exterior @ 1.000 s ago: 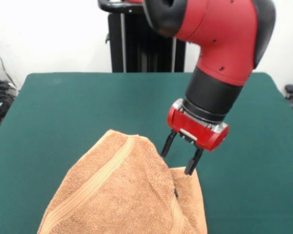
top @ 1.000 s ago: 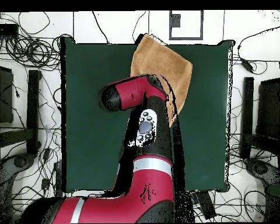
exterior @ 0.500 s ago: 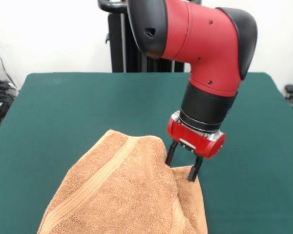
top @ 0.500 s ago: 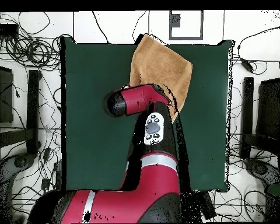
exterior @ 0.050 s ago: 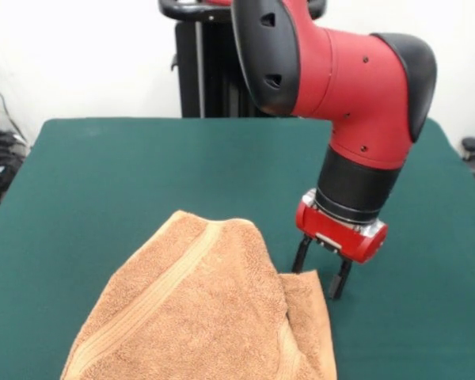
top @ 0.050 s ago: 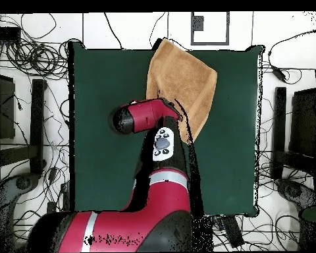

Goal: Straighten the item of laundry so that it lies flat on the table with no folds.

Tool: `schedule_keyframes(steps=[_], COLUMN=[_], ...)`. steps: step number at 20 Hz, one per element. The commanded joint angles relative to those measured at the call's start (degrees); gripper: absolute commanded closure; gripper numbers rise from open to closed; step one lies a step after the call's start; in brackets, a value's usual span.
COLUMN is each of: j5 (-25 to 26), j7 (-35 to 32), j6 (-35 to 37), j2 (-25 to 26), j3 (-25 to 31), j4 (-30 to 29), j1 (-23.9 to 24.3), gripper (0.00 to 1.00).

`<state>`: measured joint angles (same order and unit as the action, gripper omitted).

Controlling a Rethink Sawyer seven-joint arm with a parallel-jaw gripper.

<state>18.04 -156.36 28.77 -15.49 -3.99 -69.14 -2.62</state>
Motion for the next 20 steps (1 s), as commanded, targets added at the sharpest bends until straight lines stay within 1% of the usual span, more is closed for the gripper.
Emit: schedule_keyframes(steps=[1,4,5,7,9,11,15,16,20], j5=[-3.2,-1.72,-1.13,0.1,1.04,2.51,4.22,4.42,4.1], j7=[-5.27,-4.24,-3.06,-1.72,-0.92,1.03,1.47,1.25,0.98], j6=[-1.75,-3.72,-4.47,-3.84,-3.03,-3.98,-4.62,-4.96,-4.71], j2=[4.39,7.37,8.3,9.9,10.83,11.88,13.07,13.24,12.91], j3=[4.35,3.87,4.26,3.3,2.22,1.95,0.19,-0.15,-0.15], j4=[-1.77,1.06,1.78,3.88,5.46,7.09,9.04,9.22,8.54], j1=[-2.04,-1.55,-0.73,-0.24,-0.04,0.89,0.68,0.64,0.44], gripper=[0.0,0.0,0.0,0.0,0.0,0.0,0.0,1.0,1.0])
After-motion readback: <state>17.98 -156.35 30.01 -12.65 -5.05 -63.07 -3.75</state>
